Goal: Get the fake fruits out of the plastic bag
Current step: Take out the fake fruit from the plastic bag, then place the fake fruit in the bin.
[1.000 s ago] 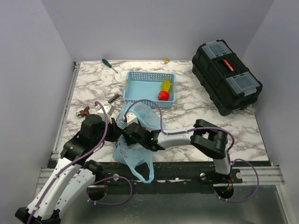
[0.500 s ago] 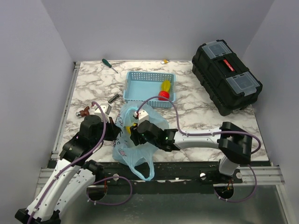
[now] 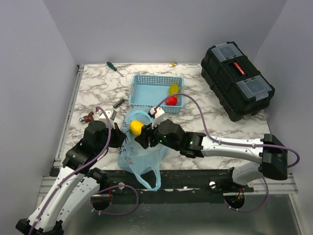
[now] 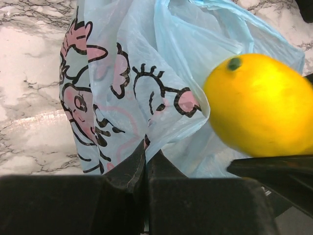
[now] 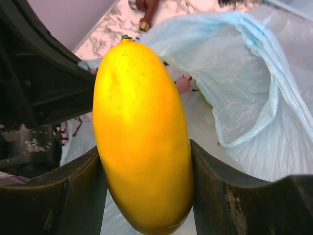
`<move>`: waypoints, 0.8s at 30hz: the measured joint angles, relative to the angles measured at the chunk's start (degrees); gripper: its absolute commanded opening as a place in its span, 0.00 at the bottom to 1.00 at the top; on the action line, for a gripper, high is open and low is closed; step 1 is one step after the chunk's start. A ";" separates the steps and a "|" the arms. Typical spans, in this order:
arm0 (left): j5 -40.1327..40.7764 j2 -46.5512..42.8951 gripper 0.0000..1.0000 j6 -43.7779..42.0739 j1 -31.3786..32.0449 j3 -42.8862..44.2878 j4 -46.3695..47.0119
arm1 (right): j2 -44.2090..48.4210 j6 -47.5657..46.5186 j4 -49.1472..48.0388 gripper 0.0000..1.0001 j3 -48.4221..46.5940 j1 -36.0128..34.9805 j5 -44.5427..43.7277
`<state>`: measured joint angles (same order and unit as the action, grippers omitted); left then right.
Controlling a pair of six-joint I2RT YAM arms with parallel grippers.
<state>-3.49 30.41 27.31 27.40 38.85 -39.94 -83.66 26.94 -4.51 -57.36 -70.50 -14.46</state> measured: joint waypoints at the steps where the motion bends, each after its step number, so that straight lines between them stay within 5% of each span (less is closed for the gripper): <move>1: 0.00 0.00 0.00 0.00 0.00 0.00 0.00 | 0.87 -0.11 0.07 0.01 0.02 0.00 -0.02; 14: -0.44 -0.20 0.00 -0.04 0.00 0.00 0.00 | 7.10 -3.89 2.10 0.01 -1.49 1.84 -10.21; 24: -3.43 -0.20 0.00 -1.03 0.00 0.00 0.11 | 2.67 -0.13 4.11 0.01 -8.20 19.23 -8.61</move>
<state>-6.92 30.22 26.28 27.40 38.85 -39.83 -80.99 26.81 -0.40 -65.56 -51.27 -23.07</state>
